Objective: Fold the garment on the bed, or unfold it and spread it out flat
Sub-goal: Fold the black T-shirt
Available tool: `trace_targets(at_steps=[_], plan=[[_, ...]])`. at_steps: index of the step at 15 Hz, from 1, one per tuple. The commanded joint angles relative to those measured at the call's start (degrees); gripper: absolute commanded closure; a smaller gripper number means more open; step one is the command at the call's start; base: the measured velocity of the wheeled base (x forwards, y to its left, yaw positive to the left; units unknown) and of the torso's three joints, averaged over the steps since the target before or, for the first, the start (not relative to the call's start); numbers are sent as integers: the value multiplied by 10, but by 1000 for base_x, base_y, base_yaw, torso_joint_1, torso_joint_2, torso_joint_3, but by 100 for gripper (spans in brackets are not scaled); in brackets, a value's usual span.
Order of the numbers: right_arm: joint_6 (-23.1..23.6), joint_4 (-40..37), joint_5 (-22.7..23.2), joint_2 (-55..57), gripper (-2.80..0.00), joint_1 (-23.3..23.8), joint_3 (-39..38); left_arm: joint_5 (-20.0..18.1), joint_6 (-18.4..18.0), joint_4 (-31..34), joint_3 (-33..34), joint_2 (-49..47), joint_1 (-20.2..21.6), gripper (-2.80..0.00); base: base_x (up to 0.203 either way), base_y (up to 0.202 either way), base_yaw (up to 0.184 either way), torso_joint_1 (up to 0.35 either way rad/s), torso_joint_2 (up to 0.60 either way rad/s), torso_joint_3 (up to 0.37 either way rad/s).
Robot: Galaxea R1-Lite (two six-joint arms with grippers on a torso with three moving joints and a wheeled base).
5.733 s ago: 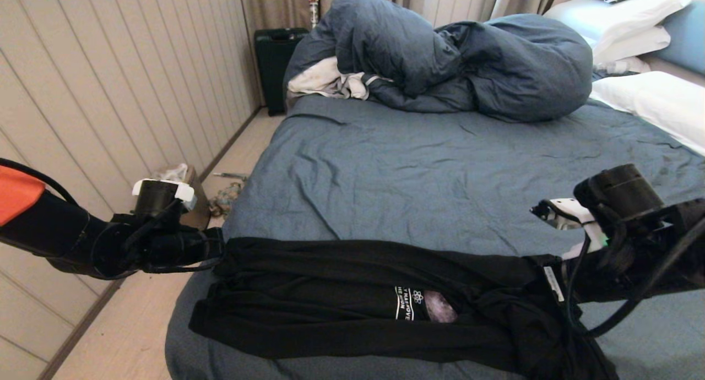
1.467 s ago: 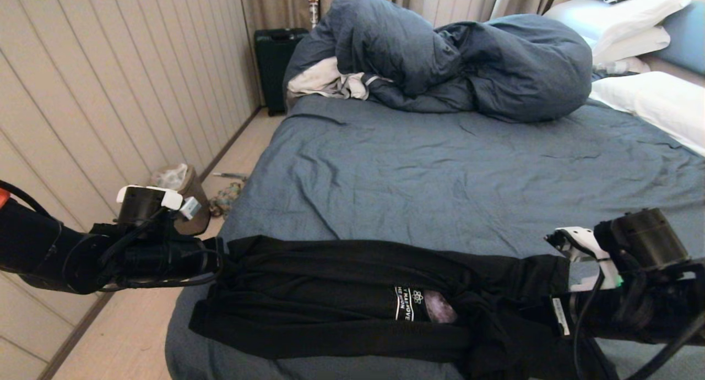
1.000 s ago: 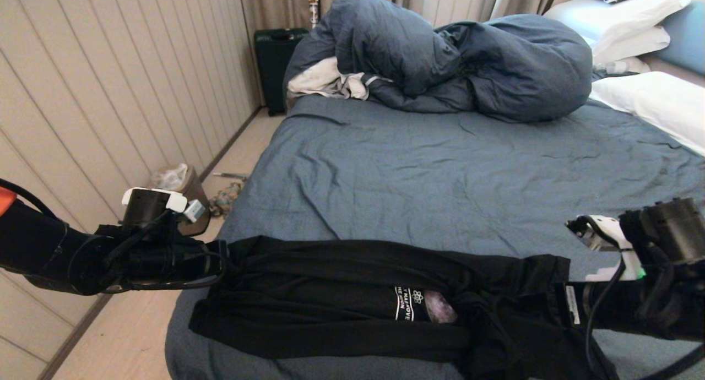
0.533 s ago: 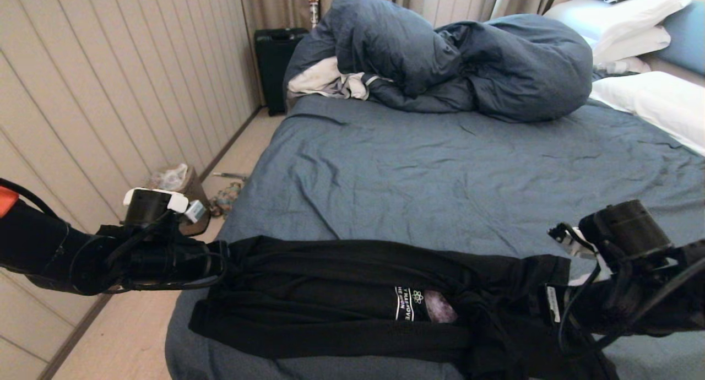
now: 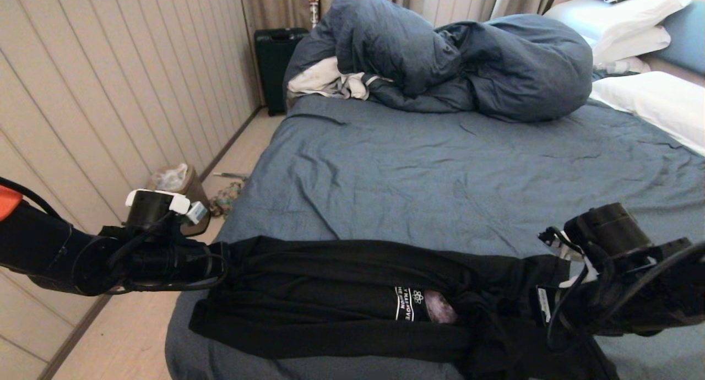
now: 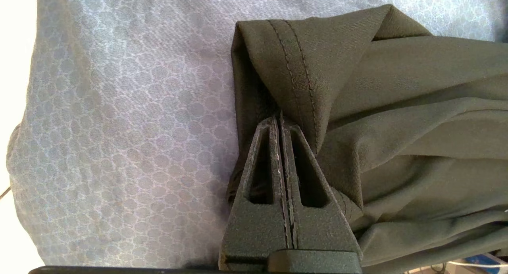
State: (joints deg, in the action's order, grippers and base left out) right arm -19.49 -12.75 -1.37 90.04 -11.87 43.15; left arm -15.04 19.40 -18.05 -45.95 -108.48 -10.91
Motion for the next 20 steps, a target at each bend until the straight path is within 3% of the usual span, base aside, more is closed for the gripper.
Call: trace_targets(at_steps=[1,9,13,20], plan=[[-1,0,-1,15,0,1,1,-1,1,-1,0,-1,-1,0,0,0,0,0,0,0],[-6,57,-4,29,0,7,1,-1,1,-1,1,-1,-2,0,0,0,0,0,0,0],[-24,106,-8,-44,0,48,5,3,2,-3,5,-2,-6,0,0,0,0,0,0,0],[-25,113,-11,-17,0,75,18,3,1,-2,6,-3,-7,0,0,0,0,0,0,0]])
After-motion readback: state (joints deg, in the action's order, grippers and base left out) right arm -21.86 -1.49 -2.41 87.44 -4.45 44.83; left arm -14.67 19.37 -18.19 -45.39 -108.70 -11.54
